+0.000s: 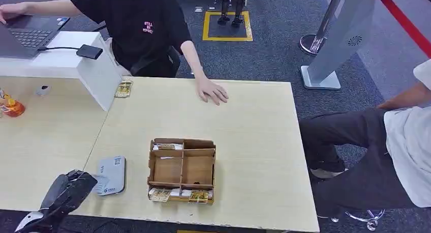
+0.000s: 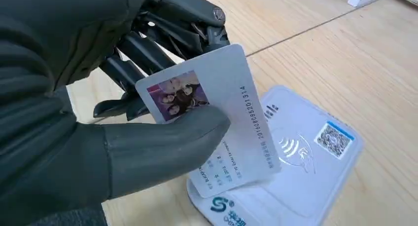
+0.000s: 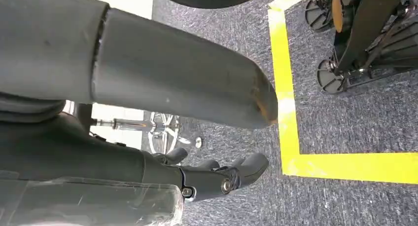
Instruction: Pass the card to the sensor for recognition and then transmit it.
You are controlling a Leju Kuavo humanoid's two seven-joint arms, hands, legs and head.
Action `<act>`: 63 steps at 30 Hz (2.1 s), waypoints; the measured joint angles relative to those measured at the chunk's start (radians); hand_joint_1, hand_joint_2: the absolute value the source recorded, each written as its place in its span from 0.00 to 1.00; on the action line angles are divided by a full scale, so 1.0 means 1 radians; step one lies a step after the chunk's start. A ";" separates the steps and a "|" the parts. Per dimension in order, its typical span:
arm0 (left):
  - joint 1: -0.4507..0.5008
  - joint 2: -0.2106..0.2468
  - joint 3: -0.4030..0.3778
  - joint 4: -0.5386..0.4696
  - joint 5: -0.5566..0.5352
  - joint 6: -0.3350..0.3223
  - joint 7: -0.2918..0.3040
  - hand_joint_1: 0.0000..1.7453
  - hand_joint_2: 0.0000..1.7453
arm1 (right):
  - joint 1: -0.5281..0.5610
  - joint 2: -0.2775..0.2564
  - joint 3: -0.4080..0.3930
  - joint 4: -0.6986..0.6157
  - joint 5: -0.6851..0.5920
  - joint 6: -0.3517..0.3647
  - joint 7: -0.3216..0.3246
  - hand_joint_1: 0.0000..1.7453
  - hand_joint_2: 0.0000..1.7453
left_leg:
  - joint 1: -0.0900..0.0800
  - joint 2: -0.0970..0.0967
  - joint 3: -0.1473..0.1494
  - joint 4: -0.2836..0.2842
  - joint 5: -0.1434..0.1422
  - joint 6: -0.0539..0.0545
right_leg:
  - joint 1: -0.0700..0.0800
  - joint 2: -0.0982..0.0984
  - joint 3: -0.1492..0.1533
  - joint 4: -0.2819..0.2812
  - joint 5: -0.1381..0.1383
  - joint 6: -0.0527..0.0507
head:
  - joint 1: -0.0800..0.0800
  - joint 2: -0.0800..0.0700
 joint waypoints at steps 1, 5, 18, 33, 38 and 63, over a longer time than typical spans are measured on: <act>0.001 -0.002 -0.002 0.000 -0.005 0.005 0.000 1.00 1.00 | 0.000 0.000 0.000 0.000 0.000 0.000 0.000 0.00 0.00 | 0.000 0.000 0.000 0.000 0.000 0.000 | 0.000 0.000 0.000 0.000 0.000 0.000 | 0.000 0.000; 0.006 -0.005 -0.006 -0.001 -0.013 0.016 0.003 1.00 1.00 | 0.000 0.000 0.000 0.000 0.000 0.000 0.000 0.00 0.00 | 0.000 0.000 0.000 0.000 0.000 0.000 | 0.000 0.000 0.000 0.000 0.000 0.000 | 0.000 0.000; 0.013 -0.024 -0.081 -0.033 -0.170 0.095 0.044 1.00 1.00 | 0.000 0.000 0.000 0.000 -0.006 -0.003 0.000 0.00 0.00 | 0.000 0.000 0.000 0.000 0.000 0.000 | 0.000 0.000 0.000 0.000 0.000 0.000 | 0.000 0.000; 0.015 -0.029 -0.106 -0.043 -0.238 0.119 0.069 1.00 1.00 | 0.000 0.000 -0.001 0.000 -0.012 -0.005 -0.005 0.00 0.00 | 0.000 0.000 0.000 0.000 0.000 0.000 | 0.000 0.000 0.000 0.000 0.000 0.000 | 0.000 0.000; 0.015 -0.029 -0.106 -0.044 -0.237 0.120 0.069 1.00 1.00 | 0.000 0.000 -0.001 0.000 -0.012 -0.005 -0.005 0.00 0.00 | 0.000 0.000 0.000 0.000 0.000 0.000 | 0.000 0.000 0.000 0.000 0.000 0.000 | 0.000 0.000; -0.101 -0.065 -0.162 -0.051 -0.165 0.081 0.015 1.00 1.00 | -0.003 0.000 -0.001 0.000 -0.001 0.003 -0.003 0.00 0.00 | 0.000 0.000 0.000 0.000 0.000 0.000 | 0.000 0.000 0.000 0.000 0.000 0.000 | 0.000 0.000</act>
